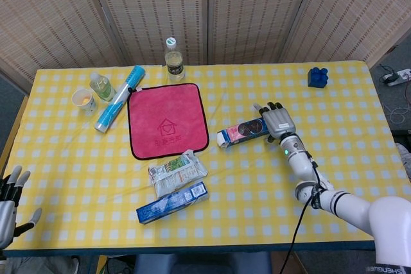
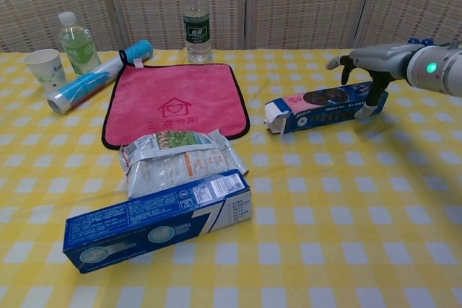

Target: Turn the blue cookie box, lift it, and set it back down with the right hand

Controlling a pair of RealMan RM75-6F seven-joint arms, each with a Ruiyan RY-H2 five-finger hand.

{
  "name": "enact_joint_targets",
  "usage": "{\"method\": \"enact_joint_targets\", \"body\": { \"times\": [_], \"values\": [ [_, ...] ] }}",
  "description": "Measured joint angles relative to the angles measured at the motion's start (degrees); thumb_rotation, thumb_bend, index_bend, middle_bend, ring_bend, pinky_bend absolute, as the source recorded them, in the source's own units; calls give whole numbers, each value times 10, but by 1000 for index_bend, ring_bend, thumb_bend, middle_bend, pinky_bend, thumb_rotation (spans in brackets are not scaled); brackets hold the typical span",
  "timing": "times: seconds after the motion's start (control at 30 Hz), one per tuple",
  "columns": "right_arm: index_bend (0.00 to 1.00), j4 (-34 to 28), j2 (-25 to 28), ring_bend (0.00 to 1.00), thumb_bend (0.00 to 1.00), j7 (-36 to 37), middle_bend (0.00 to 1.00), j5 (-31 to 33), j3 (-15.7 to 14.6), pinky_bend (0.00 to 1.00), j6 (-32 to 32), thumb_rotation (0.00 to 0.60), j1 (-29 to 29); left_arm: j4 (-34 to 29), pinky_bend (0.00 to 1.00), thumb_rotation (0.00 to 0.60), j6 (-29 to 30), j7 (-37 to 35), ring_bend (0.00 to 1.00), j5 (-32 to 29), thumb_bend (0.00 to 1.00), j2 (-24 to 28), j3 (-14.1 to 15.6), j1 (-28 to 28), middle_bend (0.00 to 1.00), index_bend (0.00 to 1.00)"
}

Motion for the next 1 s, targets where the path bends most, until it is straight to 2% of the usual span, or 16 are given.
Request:
{"method": "enact_joint_targets", "body": {
  "times": [0.2, 0.4, 0.67, 0.83, 1.0],
  "values": [
    [183, 39, -14, 80, 112, 1, 247, 10, -4, 90, -19, 600, -1, -3, 10, 600, -2, 5, 20, -2, 321, -1, 1, 0, 0, 0],
    [266, 66, -27, 91, 159, 6, 262, 4, -8, 90, -30, 600, -3, -4, 11, 600, -3, 8, 20, -4, 321, -1, 1, 0, 0, 0],
    [373, 63, -20, 107, 165, 26, 284, -19, -12, 93, -26, 600, -19, -6, 11, 600, -8, 12, 21, -2, 321, -3, 0, -4, 0, 0],
    [383, 65, -16, 113, 173, 40, 286, -25, -9, 96, -25, 600, -27, -7, 10, 600, -9, 13, 21, -1, 321, -4, -1, -5, 0, 0],
    [426, 60, -12, 130, 243, 52, 305, -36, -3, 109, -20, 600, -31, -9, 11, 600, -9, 14, 20, -3, 321, -4, -1, -6, 0, 0]
  ]
}}
